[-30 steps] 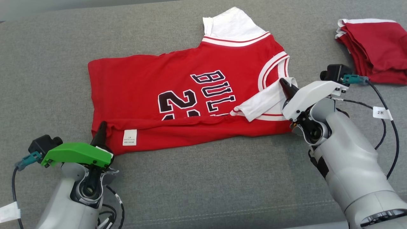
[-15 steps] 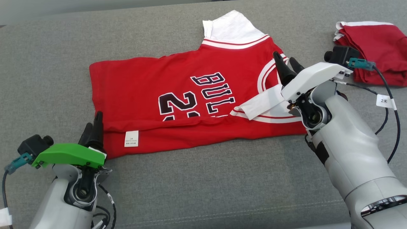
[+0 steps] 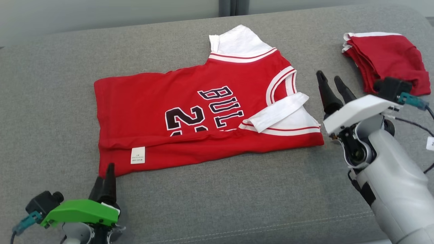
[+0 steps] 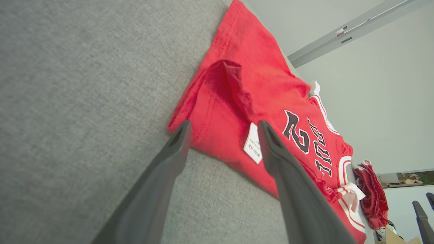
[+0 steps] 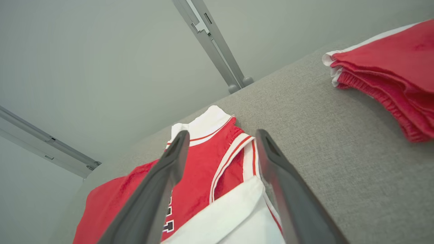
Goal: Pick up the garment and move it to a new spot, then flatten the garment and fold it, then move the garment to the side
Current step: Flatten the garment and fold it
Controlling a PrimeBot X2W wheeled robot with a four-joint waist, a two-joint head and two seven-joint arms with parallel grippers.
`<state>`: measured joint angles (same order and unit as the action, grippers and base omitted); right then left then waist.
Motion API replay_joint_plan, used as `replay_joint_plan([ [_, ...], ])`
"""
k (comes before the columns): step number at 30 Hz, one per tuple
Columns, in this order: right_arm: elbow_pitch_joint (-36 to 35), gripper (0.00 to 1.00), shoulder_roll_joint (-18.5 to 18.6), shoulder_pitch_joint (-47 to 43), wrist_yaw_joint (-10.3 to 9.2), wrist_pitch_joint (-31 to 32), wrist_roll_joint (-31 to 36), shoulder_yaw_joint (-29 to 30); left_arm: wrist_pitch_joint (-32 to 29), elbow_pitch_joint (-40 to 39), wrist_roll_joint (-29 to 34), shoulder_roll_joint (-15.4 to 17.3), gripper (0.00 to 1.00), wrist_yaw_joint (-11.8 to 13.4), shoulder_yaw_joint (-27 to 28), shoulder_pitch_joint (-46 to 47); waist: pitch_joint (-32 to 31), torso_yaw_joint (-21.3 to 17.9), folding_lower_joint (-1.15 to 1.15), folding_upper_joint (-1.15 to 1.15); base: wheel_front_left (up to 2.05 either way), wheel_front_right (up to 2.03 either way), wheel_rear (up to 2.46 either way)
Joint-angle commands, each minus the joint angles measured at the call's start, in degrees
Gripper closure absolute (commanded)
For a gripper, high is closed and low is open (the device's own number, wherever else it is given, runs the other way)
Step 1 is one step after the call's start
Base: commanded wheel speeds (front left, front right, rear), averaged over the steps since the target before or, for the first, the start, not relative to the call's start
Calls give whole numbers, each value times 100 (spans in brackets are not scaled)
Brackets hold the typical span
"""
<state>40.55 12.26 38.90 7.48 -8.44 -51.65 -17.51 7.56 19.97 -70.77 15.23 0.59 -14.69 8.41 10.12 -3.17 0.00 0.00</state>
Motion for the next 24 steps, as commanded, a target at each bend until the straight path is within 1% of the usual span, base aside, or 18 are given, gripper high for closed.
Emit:
replay_joint_plan([
  [1,-103,0,88,-213,2,-42,-31,-16,-37,-68,-34,-35,0,67,17,-140,-53,-39,0,0,0,0,0],
  [7,-665,0,230,-967,2,-64,-133,36,-156,-105,-309,-160,0,233,96,-345,-52,-171,0,0,0,0,0],
  [12,-994,0,186,-1460,2,65,-119,189,-128,142,-407,-199,0,252,227,-112,50,-299,0,0,0,0,0],
  [19,-1159,0,-54,-1990,2,392,19,416,-31,607,-478,-251,0,114,332,164,221,-403,0,0,0,0,0],
  [24,-982,0,-287,-1925,2,599,142,494,1,874,-538,-312,0,8,372,361,313,-401,0,0,0,0,0],
])
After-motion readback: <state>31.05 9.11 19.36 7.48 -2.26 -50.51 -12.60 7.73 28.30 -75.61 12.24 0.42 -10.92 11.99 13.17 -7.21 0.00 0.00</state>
